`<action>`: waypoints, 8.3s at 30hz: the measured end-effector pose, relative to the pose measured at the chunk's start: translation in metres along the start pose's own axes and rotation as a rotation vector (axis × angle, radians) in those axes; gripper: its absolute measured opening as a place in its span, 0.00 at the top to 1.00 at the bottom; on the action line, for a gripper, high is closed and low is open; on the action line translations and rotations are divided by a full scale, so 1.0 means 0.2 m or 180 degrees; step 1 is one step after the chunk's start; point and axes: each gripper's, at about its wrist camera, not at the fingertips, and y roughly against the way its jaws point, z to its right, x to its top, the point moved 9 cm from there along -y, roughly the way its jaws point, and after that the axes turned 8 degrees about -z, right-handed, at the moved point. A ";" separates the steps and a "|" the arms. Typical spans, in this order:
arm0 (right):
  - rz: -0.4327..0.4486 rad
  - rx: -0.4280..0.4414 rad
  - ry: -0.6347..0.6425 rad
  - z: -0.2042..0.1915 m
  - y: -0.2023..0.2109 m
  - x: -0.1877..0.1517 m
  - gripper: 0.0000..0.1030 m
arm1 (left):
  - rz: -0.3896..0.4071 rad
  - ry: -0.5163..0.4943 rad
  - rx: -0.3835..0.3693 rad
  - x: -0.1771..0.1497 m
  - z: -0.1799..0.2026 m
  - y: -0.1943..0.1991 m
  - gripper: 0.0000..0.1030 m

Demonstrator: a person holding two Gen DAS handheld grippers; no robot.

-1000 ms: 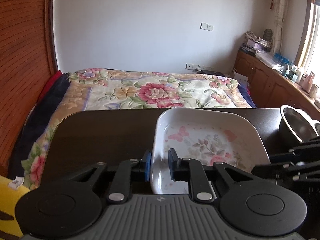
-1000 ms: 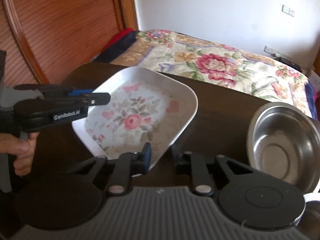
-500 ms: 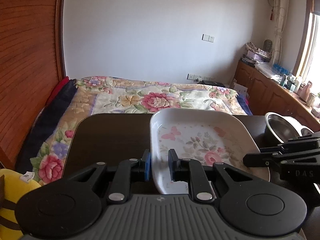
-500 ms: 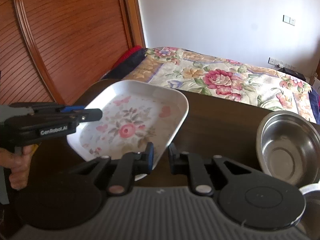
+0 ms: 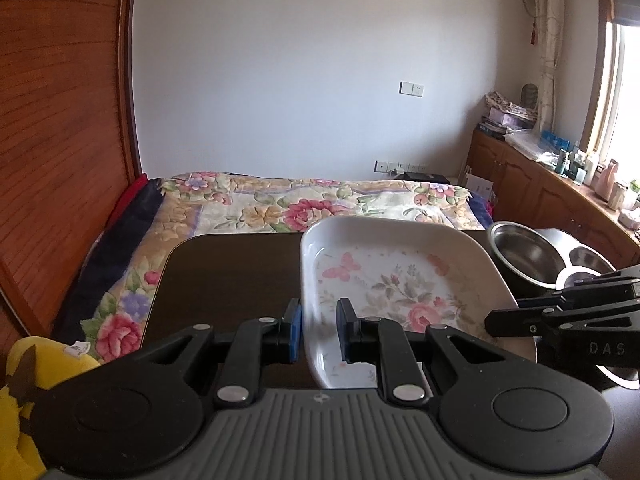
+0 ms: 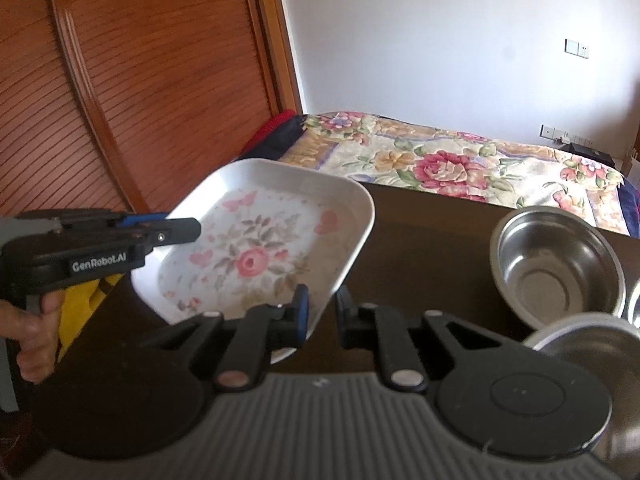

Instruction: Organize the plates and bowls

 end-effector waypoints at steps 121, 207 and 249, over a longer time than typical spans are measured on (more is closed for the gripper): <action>0.0847 -0.0189 0.0436 0.04 0.61 -0.54 0.67 | 0.0490 -0.0329 -0.0184 -0.58 0.51 0.48 0.21; 0.0620 -0.0270 -0.0339 1.00 0.43 -0.41 0.75 | 0.0021 -0.0444 -0.0555 -0.21 1.04 -0.09 0.46; 0.0649 -0.0168 -0.0441 0.90 0.53 -0.58 0.82 | 0.0174 -0.0358 -0.0571 -0.43 1.00 0.14 0.46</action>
